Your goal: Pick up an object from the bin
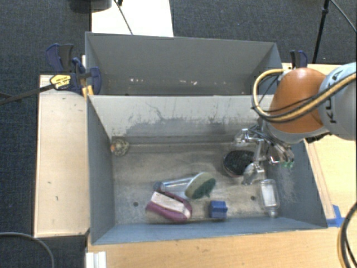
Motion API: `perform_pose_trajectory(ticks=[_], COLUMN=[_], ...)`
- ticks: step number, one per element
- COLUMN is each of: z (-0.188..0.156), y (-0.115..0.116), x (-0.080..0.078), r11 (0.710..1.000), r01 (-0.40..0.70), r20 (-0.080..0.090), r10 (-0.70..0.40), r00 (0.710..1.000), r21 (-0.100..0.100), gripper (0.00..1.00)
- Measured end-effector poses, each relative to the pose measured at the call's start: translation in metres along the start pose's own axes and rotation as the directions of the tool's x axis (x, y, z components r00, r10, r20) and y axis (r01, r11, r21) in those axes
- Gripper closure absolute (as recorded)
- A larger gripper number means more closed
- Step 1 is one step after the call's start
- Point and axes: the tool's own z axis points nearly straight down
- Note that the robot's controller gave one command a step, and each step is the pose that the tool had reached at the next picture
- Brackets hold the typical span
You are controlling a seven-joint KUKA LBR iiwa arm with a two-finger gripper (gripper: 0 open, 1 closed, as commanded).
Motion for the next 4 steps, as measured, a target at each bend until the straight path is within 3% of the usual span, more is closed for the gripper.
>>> perform_pose_trajectory(ticks=[1, 2, 3, 4], z=[0.001, 0.031, 0.029, 0.028], y=[-0.029, -0.013, -0.014, -0.014], x=[-0.005, -0.006, -0.008, -0.008], r11=[0.999, 1.000, 1.000, 1.000], r01=[-0.042, -0.014, -0.012, -0.011], r20=[-0.001, -0.002, 0.000, 0.000], r10=[0.042, 0.014, 0.012, 0.011], r00=[0.999, 1.000, 1.000, 1.000], r21=[0.002, 0.000, 0.002, 0.003], gripper=[0.00, 0.00, 0.00, 1.00])
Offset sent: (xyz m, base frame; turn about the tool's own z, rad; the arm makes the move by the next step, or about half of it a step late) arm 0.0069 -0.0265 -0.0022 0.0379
